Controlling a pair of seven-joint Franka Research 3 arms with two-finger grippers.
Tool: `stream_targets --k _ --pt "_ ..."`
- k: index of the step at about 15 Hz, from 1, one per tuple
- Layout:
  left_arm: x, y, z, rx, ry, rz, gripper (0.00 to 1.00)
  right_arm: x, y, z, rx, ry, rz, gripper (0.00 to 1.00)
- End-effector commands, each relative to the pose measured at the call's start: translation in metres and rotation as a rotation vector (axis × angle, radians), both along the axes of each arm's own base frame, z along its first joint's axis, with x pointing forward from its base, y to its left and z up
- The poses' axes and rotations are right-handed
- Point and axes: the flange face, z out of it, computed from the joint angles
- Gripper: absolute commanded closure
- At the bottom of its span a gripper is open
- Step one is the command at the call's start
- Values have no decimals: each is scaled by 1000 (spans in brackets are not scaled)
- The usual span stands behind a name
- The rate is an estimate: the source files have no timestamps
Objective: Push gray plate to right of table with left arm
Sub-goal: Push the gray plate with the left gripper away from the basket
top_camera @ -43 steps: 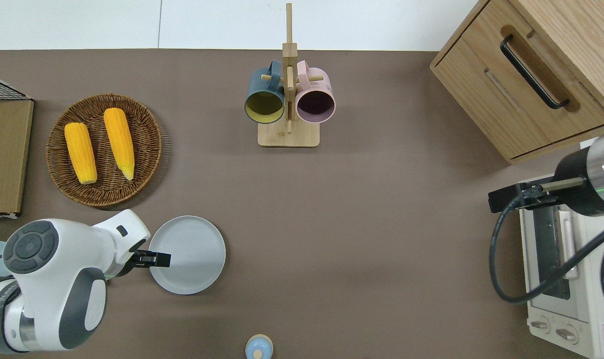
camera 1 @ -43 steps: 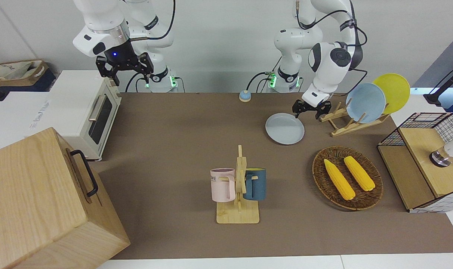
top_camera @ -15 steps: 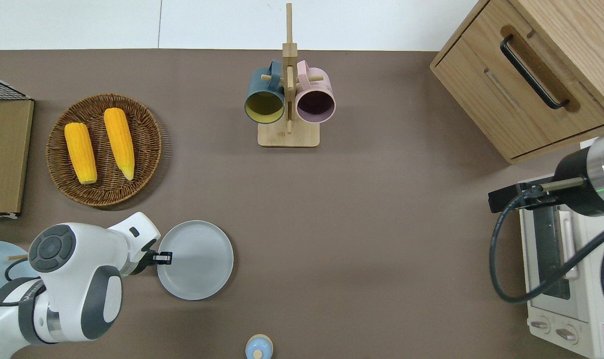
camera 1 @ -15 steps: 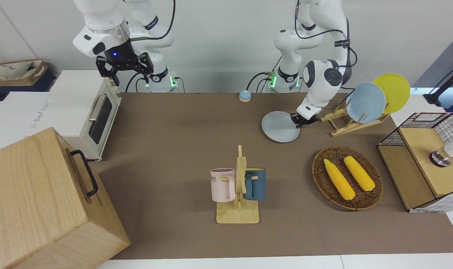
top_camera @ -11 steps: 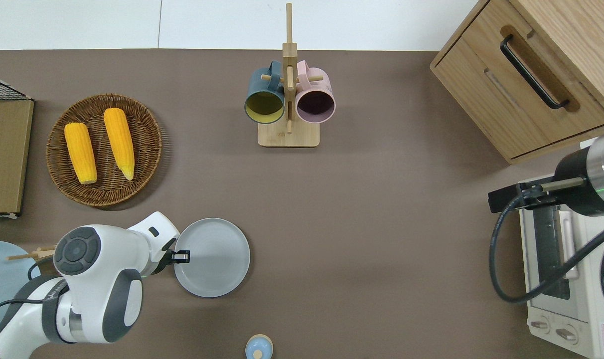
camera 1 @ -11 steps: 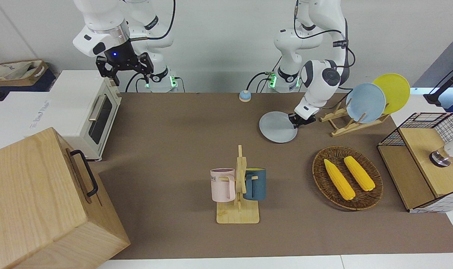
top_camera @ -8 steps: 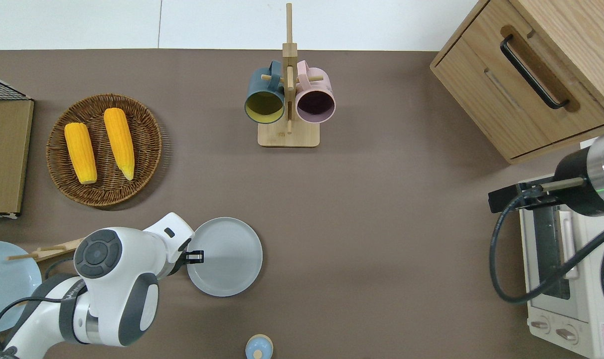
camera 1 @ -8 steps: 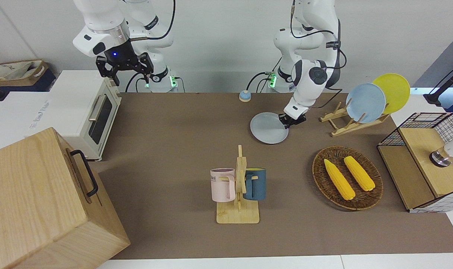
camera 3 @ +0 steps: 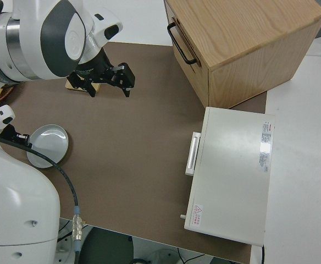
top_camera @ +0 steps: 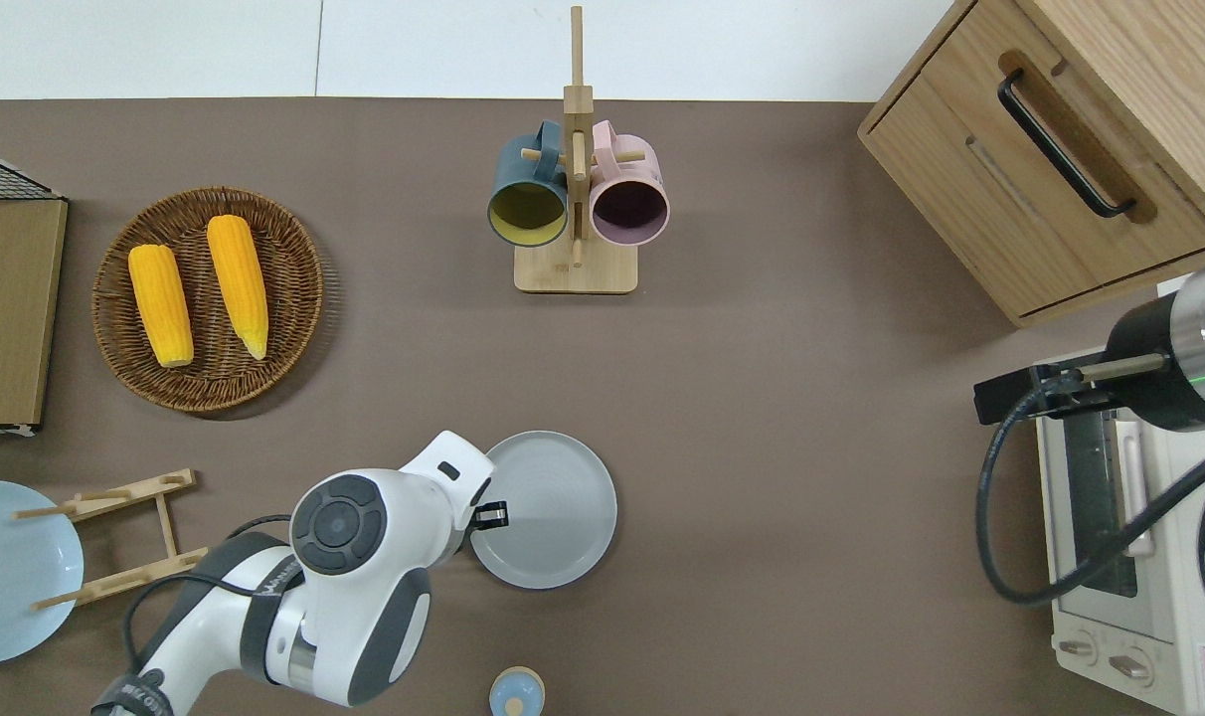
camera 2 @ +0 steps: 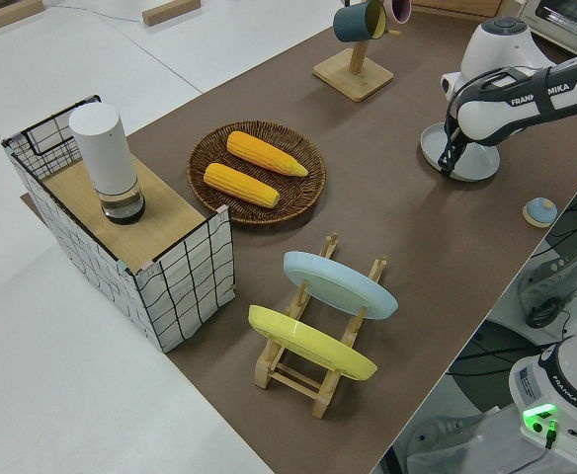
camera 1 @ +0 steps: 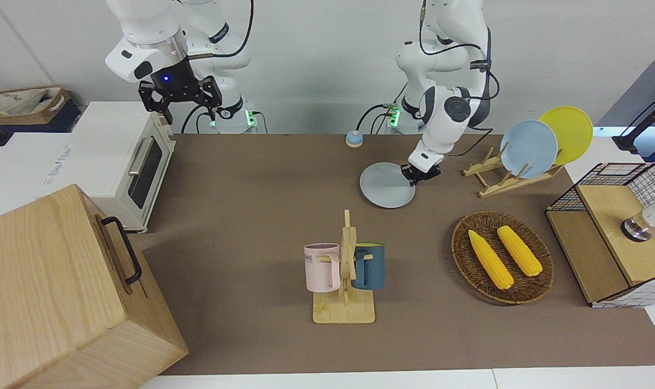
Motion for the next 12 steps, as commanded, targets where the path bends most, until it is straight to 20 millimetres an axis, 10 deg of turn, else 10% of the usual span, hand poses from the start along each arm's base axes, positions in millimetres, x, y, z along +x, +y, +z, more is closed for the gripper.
stream_targets --k 1,12 --pt "-8 -44 -10 -16 2 54 1000 -4 -2 3 7 6 -2 17" --pt "-31 -154 -22 -39 15 131 1000 -3 -3 3 7 6 -4 17"
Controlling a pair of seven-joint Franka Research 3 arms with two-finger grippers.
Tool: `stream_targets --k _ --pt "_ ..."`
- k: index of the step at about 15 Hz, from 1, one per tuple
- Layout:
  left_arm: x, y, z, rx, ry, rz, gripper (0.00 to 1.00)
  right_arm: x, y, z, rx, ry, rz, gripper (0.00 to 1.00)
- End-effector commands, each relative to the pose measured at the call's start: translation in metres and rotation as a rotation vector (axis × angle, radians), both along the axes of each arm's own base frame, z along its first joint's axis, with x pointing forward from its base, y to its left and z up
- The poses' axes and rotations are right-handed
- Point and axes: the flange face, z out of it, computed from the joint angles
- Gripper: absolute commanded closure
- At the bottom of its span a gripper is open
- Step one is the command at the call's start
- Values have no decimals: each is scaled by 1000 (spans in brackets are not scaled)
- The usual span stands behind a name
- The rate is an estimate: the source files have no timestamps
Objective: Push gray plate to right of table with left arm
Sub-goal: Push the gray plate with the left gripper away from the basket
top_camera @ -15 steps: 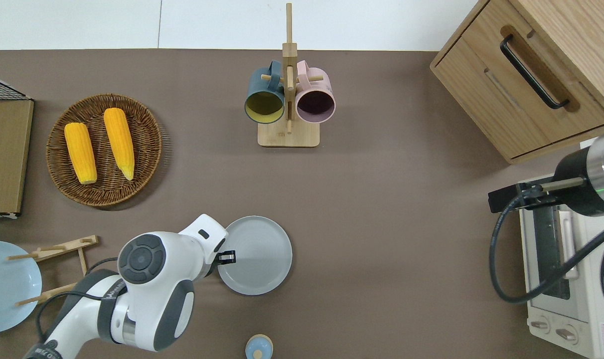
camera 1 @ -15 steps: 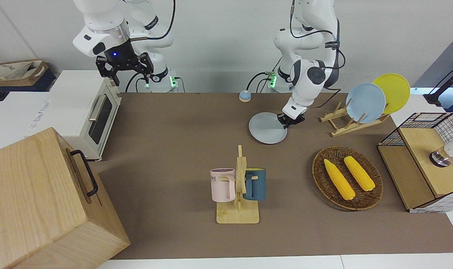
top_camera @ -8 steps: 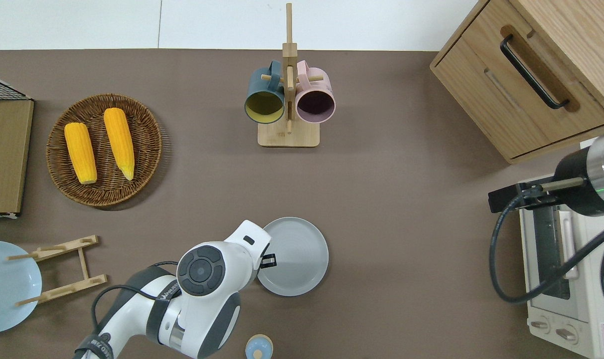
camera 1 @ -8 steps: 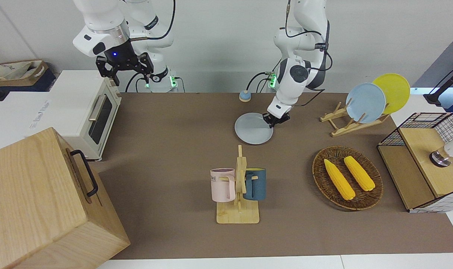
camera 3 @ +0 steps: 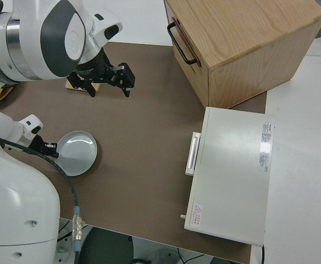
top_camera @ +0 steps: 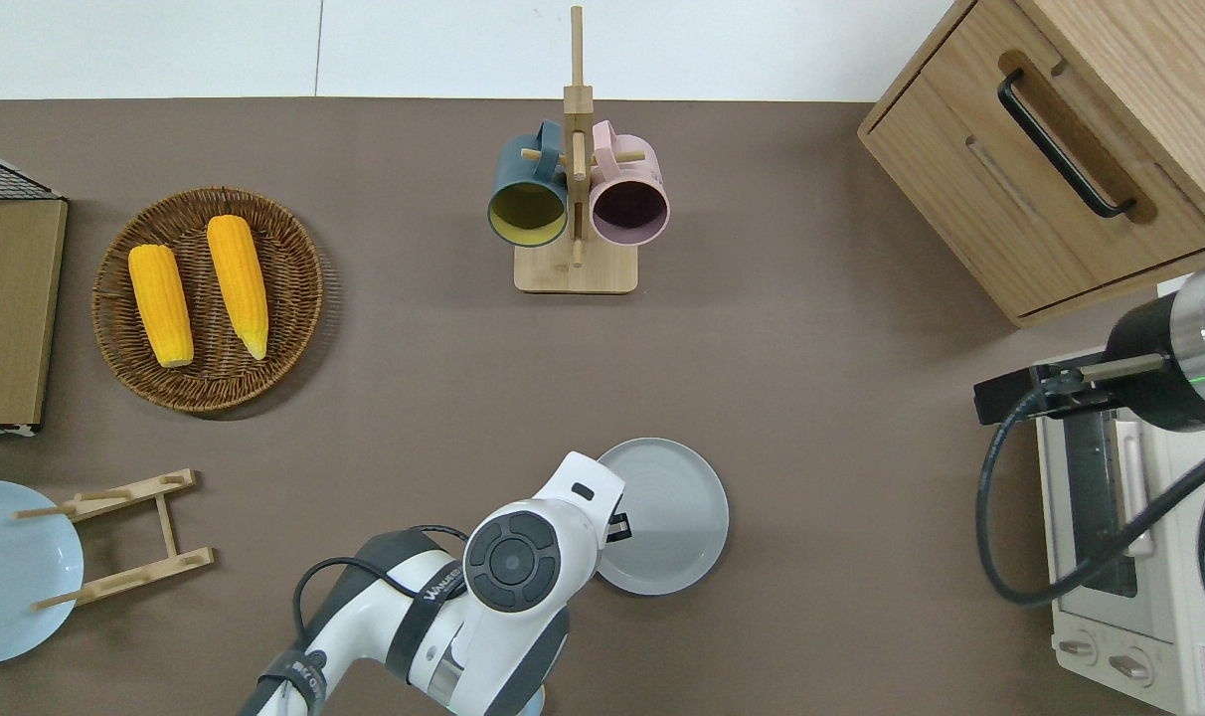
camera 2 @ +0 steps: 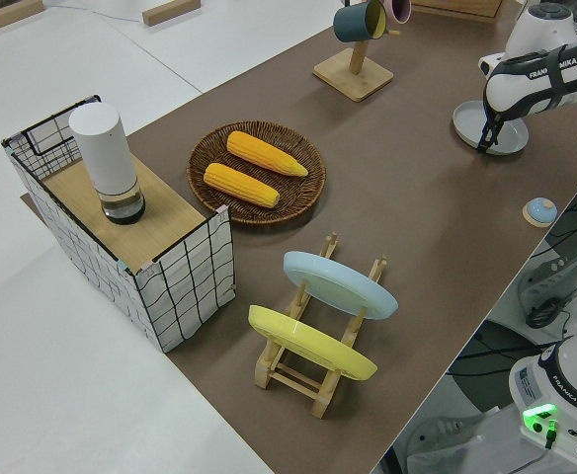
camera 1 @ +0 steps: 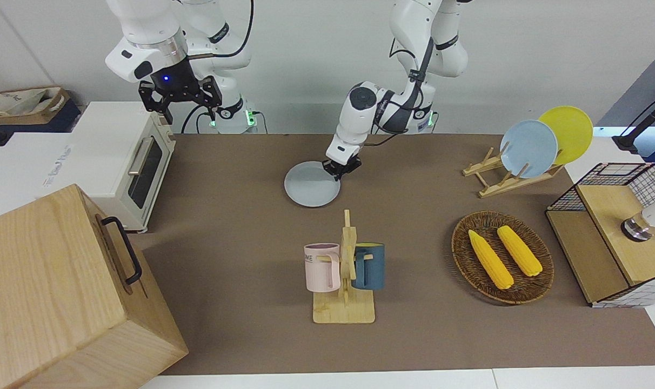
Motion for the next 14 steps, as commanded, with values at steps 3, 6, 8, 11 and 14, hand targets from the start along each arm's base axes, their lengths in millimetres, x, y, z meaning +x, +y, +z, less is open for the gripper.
stream_targets --k 3,6,8,11,14 --pt "-5 -55 -25 -4 28 38 1000 -3 -3 4 7 4 -4 17" --pt "-8 -77 -31 2 29 52 1000 -3 -3 4 8 5 -4 17" --pt "-8 -86 -33 4 26 56 1000 -4 -2 3 7 6 -2 17" --pt "-7 -87 -34 10 23 57 1000 -4 -2 3 7 6 -2 17" --pt "-6 -86 -33 10 22 59 1000 -4 -2 4 8 5 -2 17"
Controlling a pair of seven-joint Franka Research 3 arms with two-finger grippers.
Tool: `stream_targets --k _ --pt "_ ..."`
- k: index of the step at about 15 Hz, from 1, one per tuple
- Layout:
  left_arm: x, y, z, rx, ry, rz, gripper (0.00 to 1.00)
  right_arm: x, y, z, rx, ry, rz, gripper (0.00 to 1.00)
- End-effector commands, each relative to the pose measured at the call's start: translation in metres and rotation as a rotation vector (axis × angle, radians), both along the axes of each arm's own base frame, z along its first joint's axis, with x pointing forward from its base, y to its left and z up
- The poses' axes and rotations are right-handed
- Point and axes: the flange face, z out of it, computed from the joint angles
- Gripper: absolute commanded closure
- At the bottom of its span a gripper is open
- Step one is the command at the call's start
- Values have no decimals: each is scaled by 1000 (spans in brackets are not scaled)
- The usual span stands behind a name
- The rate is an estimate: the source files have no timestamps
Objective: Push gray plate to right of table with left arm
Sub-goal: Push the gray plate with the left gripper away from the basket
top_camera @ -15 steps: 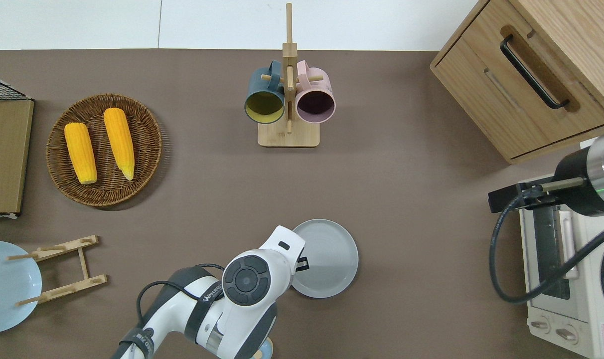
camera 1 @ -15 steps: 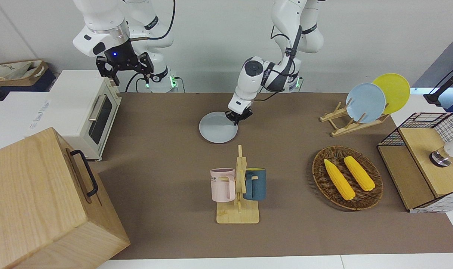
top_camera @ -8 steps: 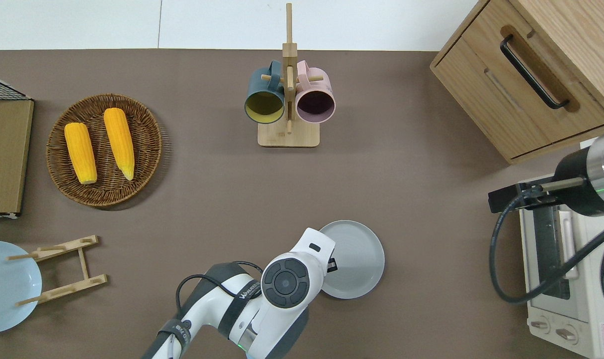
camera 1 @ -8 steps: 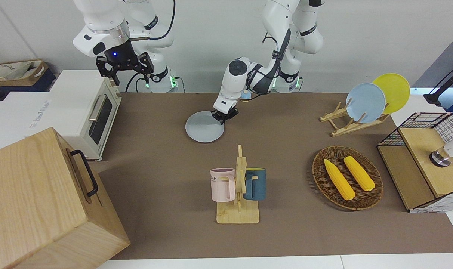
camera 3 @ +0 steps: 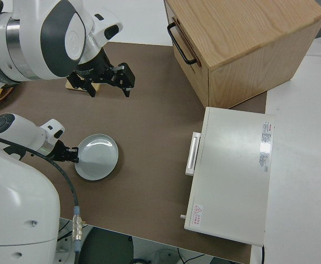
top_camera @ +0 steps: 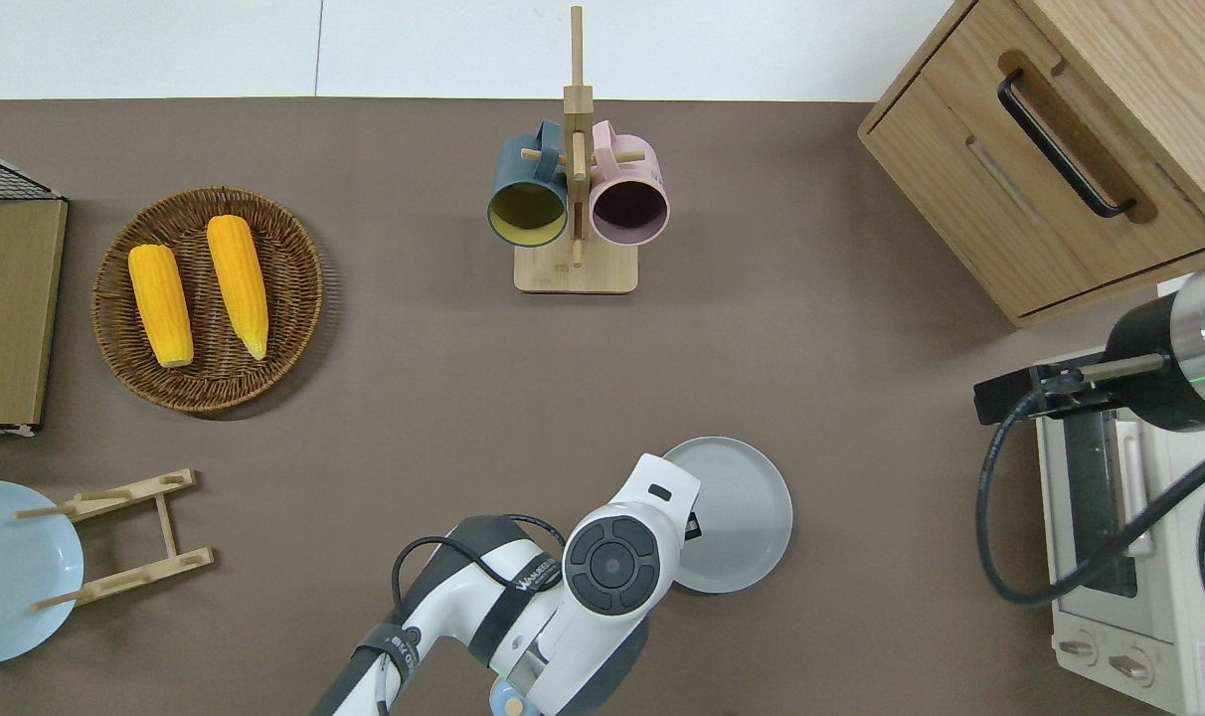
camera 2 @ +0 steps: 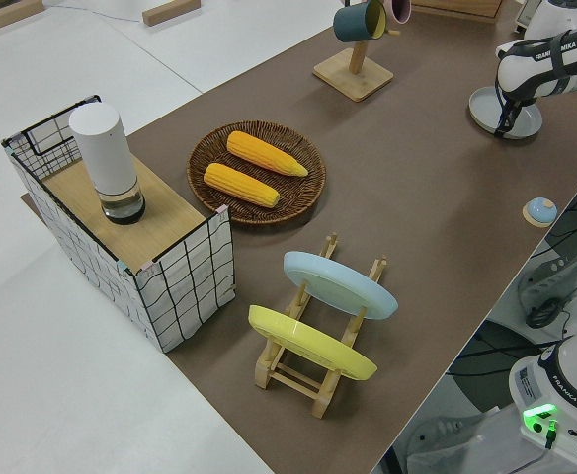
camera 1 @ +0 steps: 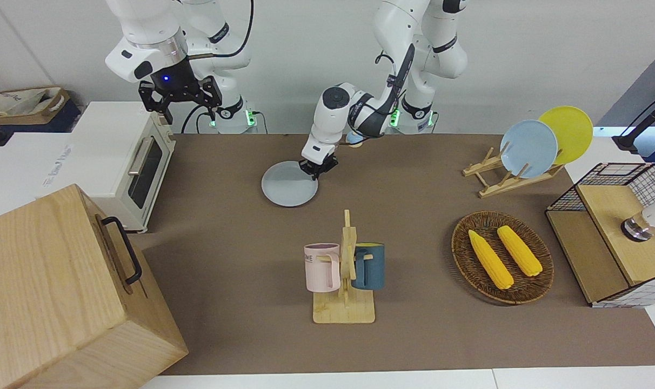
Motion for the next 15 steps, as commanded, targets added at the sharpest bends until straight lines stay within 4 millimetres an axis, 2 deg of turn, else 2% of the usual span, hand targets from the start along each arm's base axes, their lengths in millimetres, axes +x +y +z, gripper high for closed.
stream_targets --k 1,2,3,4,5,6,12,15 --pt "0 -12 -30 27 16 5 986 -3 -3 3 7 6 -4 17" --pt "0 -11 -28 30 16 2 907 -4 -2 3 8 6 -2 17" --pt "1 -10 -25 35 9 -9 761 -3 -3 3 7 6 -4 17" --pt "0 -9 -24 51 5 -26 516 -4 -2 3 7 6 -2 17" --pt "1 -8 -21 59 -4 -41 192 -3 -3 3 7 6 -4 17" --pt "3 -7 -14 58 -15 -49 9 -4 -2 3 7 6 -2 17" --pt "14 22 24 97 7 -113 7 -4 -2 3 7 6 -2 17" --pt "23 41 49 96 8 -124 7 -4 -2 3 7 6 -2 17"
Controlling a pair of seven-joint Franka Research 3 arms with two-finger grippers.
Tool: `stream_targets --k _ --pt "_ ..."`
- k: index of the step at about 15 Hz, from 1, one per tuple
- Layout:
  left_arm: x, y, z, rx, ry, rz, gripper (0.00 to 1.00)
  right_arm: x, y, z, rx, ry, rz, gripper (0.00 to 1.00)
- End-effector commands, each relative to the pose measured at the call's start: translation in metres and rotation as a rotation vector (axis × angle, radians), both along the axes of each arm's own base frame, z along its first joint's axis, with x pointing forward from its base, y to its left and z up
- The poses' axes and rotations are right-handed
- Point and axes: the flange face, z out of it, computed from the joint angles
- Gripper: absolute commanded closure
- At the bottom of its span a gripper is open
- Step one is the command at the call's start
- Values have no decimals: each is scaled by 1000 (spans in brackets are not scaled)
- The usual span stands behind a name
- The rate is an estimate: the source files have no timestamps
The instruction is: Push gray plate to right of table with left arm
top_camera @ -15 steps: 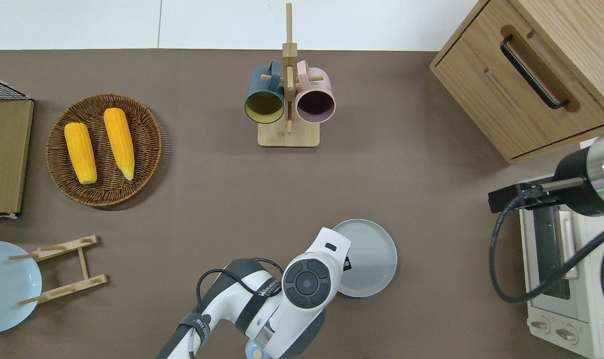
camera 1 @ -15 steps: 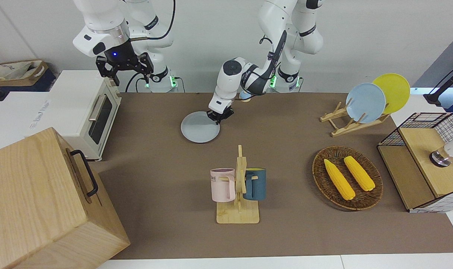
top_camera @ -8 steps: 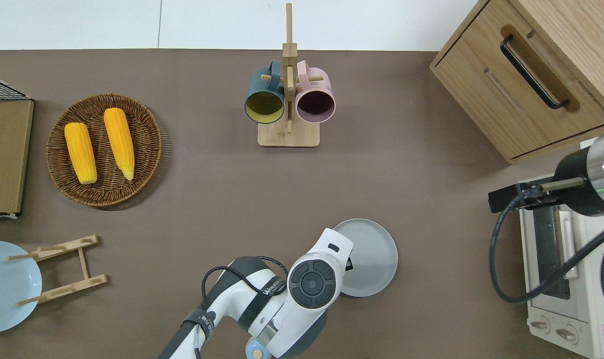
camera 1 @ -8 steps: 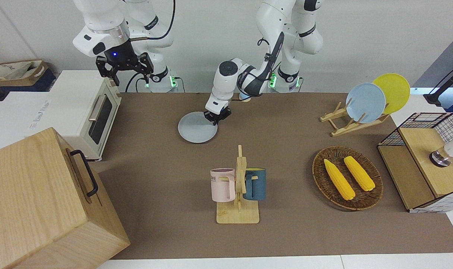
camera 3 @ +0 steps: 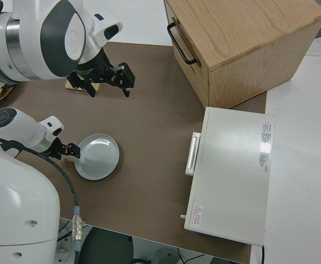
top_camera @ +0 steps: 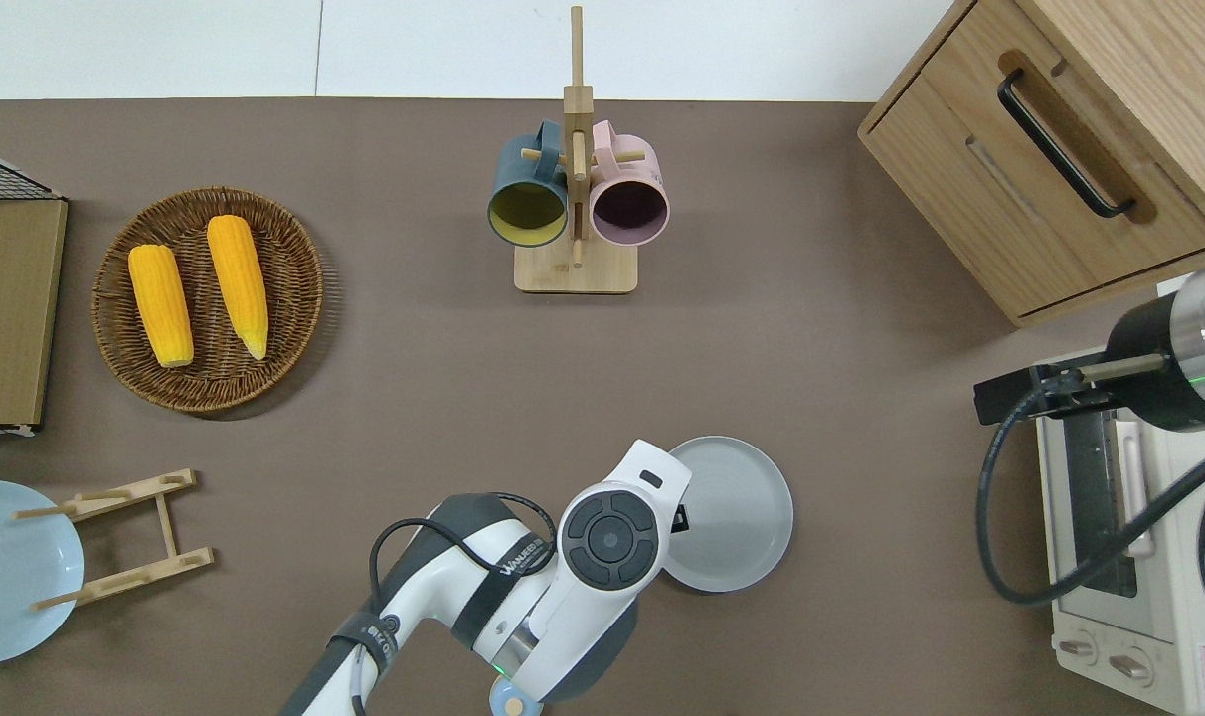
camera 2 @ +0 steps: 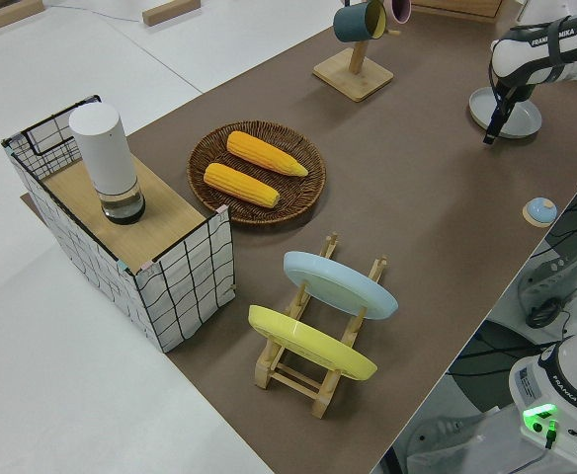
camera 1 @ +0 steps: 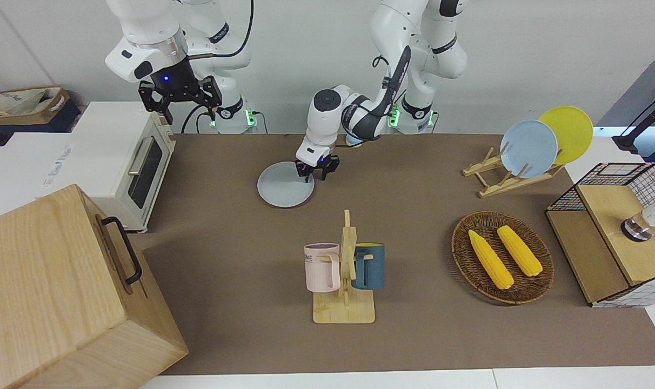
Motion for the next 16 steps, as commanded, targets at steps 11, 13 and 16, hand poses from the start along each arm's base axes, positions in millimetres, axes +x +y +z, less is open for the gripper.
stream_targets --k 11,13,16 --pt "74 154 168 5 44 -115 5 -4 -2 3 8 6 -4 17" --pt "89 183 193 14 39 -134 5 -3 -3 4 8 5 -4 17" --pt "101 218 211 48 2 -162 5 -4 -2 4 7 4 -2 17"
